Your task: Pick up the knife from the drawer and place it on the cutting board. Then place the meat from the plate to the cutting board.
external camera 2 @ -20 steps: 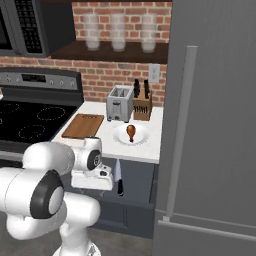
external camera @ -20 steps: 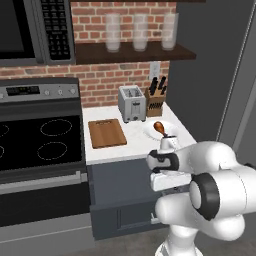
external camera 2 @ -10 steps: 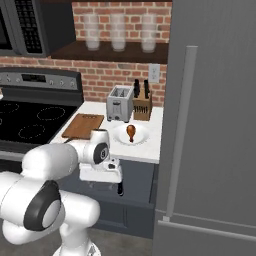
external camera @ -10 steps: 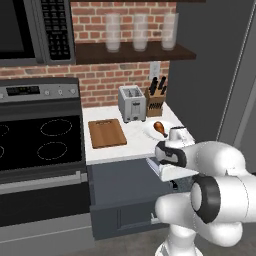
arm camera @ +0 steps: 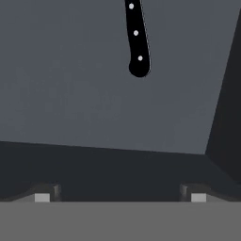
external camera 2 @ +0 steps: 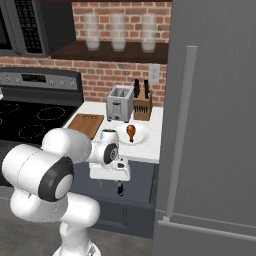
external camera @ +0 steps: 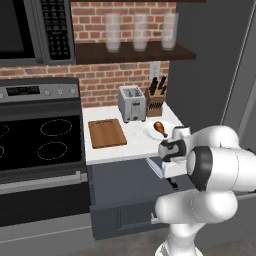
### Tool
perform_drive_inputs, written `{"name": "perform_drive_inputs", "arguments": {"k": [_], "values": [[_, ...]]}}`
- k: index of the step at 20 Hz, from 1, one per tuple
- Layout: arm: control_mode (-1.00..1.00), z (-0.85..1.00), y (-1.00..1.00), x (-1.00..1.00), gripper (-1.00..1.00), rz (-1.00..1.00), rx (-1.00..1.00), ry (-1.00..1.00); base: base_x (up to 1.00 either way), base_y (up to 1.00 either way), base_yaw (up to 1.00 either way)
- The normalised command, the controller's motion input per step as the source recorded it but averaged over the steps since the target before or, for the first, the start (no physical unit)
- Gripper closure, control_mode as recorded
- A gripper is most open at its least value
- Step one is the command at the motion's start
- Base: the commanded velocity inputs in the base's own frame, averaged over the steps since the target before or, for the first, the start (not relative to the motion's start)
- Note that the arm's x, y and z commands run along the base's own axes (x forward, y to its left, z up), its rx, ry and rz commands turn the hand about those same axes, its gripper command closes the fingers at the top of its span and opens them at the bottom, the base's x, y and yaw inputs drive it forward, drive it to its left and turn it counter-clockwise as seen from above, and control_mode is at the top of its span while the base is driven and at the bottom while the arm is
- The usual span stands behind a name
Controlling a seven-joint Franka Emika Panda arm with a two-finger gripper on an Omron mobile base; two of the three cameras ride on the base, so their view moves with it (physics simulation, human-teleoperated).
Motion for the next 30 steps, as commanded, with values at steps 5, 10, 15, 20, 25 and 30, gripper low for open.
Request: {"name": "perform_drive_inputs", "arguments": {"k": [5,10,15,20,25,30], "values": [[-1.0,-0.43,0.0,0.25,-1.0,0.0,0.0,-0.04,0.0,0.0,0.0],[-1.0,-0.31,0.0,0.19,-1.0,0.0,0.0,-0.1,0.0,0.0,0.0],[-1.0,-0.28,0.0,0.04,-1.0,0.0,0.0,-0.17,0.0,0.0,0.0],[-1.0,-0.18,0.0,0.03,-1.0,0.0,0.0,-0.13,0.0,0.0,0.0],[-1.0,0.0,-0.15,0.05,-1.0,0.0,0.0,-0.01,0.0,0.0,0.0],[-1.0,0.0,-0.18,0.21,-1.0,0.0,0.02,0.04,0.0,0.0,0.0]]}}
